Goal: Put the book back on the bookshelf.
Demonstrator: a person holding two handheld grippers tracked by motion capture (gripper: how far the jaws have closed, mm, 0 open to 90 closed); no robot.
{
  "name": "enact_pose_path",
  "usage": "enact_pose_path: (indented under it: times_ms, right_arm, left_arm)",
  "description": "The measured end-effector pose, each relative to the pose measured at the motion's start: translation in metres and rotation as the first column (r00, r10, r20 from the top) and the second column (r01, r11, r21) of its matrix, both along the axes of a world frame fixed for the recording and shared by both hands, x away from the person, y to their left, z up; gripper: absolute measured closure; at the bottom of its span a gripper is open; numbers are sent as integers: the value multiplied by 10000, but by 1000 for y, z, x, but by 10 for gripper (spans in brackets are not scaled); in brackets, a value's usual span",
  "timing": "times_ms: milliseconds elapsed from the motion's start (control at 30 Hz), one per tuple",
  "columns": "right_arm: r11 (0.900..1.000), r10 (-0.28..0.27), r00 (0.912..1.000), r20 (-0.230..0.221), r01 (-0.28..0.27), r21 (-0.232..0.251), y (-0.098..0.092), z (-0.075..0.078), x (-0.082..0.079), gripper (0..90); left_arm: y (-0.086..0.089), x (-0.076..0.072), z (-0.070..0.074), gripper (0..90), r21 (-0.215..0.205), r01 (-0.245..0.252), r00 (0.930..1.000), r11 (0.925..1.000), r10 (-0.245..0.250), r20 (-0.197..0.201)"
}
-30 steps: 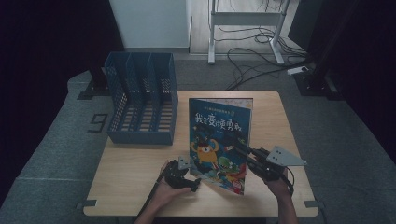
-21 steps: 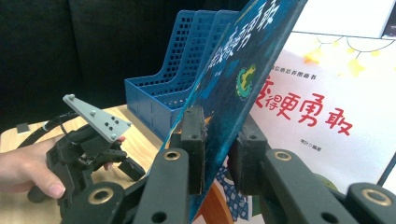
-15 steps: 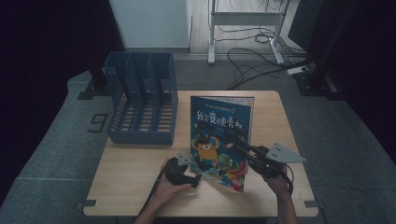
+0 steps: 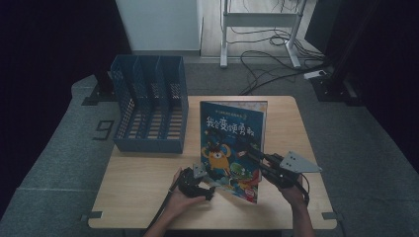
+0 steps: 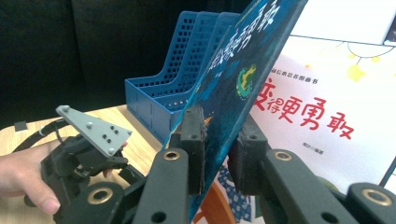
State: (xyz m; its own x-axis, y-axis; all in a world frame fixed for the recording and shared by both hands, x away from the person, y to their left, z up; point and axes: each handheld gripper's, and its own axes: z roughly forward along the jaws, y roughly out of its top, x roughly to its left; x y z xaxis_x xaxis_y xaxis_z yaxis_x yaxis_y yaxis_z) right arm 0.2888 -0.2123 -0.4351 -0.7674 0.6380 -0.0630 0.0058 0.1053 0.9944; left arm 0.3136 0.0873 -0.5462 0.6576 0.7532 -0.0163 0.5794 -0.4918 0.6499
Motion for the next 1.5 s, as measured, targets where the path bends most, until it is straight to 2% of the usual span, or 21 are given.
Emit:
enact_pose_path:
  times_ms: [100,267,500,700,867,933,967,1100,1167,1267,1333,1500]
  right_arm:
    - [10000,93,9998,149,-93,27,4,1,3,774]
    - [9998,108,9999,72,-109,144,5,-2,7,784]
    - [9996,197,9998,-32,-196,201,3,-3,6,789]
    - [9992,295,9993,-208,-289,292,0,-6,4,796]
    - [9987,417,9987,-310,-407,302,-3,-7,2,801]
    - [9986,472,9982,-380,-461,276,-4,-7,1,802]
    - [9985,502,9979,-407,-492,247,-4,-7,1,803]
    - [9982,604,9970,-481,-601,92,-6,-6,-1,805]
    - [9974,723,9957,-581,-722,30,-8,-7,-2,808]
    - [9965,829,9943,-675,-831,-7,-11,-8,-3,810]
    - [9964,841,9940,-699,-844,-16,-11,-8,-3,810]
    - [9962,861,9930,-811,-866,-23,-14,-10,-3,809]
  left_arm:
    - [0,7,0,72,14,-212,9998,9998,212,-51]
    - [2,15,1,72,30,-388,9992,9992,388,-104]
    - [7,11,1,85,-68,-329,9994,9994,329,-69]
    - [11,8,1,95,-377,-263,9997,9989,263,9]
    - [18,8,9,143,-795,-364,9986,9962,394,365]
    - [22,8,14,144,-1097,-266,9981,9936,324,517]
    - [22,8,14,144,-1097,-266,9981,9936,324,517]
    - [26,6,24,146,-1362,-54,9954,9907,184,945]
    - [27,5,29,152,-1402,42,9916,9901,140,1286]
    - [29,7,39,172,-1745,216,9875,9844,63,1577]
    - [30,7,42,184,-1808,207,9864,9833,94,1642]
    - [31,9,48,279,-2225,125,9809,9749,313,1921]
